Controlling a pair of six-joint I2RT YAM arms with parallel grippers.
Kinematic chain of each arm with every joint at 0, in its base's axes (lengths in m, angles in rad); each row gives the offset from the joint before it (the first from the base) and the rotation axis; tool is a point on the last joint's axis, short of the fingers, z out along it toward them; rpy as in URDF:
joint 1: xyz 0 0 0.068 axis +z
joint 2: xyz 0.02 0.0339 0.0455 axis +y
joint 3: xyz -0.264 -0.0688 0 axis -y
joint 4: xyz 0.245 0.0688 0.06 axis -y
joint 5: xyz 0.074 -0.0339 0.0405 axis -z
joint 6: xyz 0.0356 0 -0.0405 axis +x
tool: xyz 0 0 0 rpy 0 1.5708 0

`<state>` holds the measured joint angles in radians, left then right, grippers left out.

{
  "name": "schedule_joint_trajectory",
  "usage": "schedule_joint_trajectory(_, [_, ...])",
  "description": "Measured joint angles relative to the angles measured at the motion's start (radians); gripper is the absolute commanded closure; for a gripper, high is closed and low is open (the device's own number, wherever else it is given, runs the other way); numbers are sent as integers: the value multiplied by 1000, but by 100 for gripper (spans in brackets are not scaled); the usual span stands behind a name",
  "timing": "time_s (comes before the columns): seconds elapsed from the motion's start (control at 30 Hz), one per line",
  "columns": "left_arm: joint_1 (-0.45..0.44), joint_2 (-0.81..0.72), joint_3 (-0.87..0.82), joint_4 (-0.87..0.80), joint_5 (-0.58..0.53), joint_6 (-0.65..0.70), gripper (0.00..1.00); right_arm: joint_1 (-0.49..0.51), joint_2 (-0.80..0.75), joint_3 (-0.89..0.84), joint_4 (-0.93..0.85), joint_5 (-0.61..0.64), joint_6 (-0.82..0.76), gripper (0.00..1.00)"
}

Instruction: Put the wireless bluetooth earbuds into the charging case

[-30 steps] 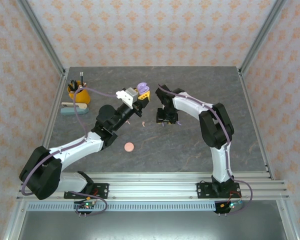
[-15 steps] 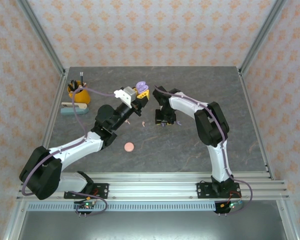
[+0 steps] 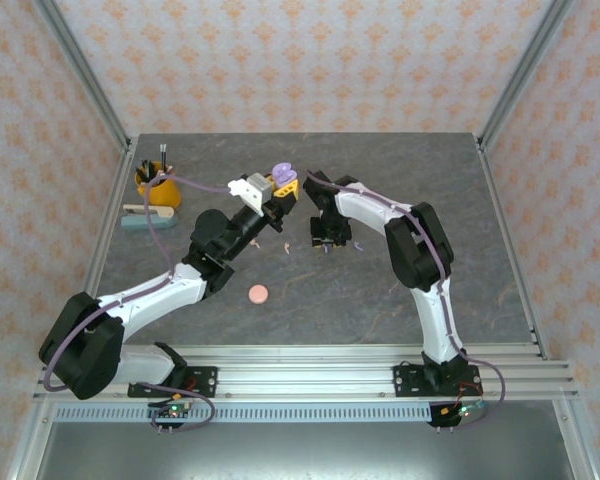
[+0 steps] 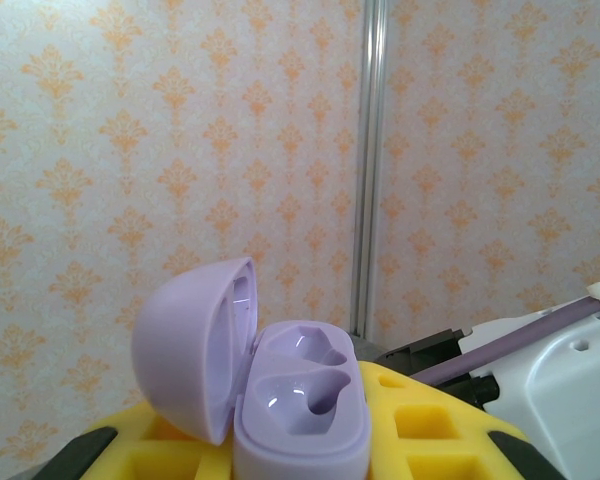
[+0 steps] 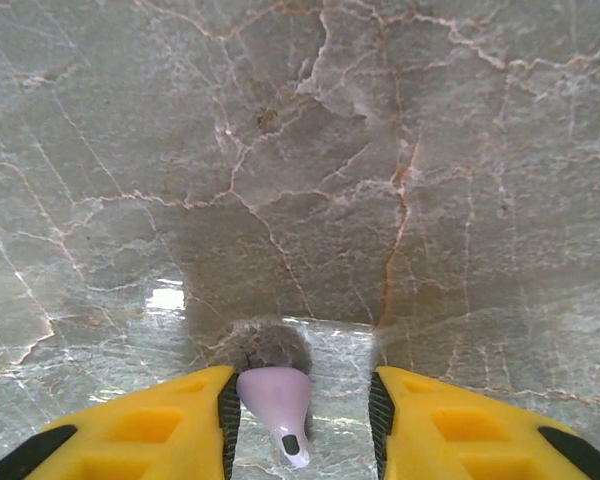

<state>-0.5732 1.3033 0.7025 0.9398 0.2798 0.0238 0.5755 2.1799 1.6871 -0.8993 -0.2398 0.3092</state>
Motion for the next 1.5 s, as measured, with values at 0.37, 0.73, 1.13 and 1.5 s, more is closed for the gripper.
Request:
schedule_joint_trajectory(0.37, [0, 0, -6, -1, 0, -1, 100, 11, 18, 28, -31, 26, 0, 69])
schedule_joint_trajectory(0.73, [6, 0, -6, -1, 0, -1, 100, 19, 22, 38, -40, 31, 5, 70])
schedule_joint_trajectory(1.13, [6, 0, -6, -10, 0, -2, 100, 20, 22, 38, -50, 31, 76, 71])
schedule_joint_trajectory(1.5, [6, 0, -6, -11, 0, -12, 100, 20, 24, 39, -57, 32, 125, 75])
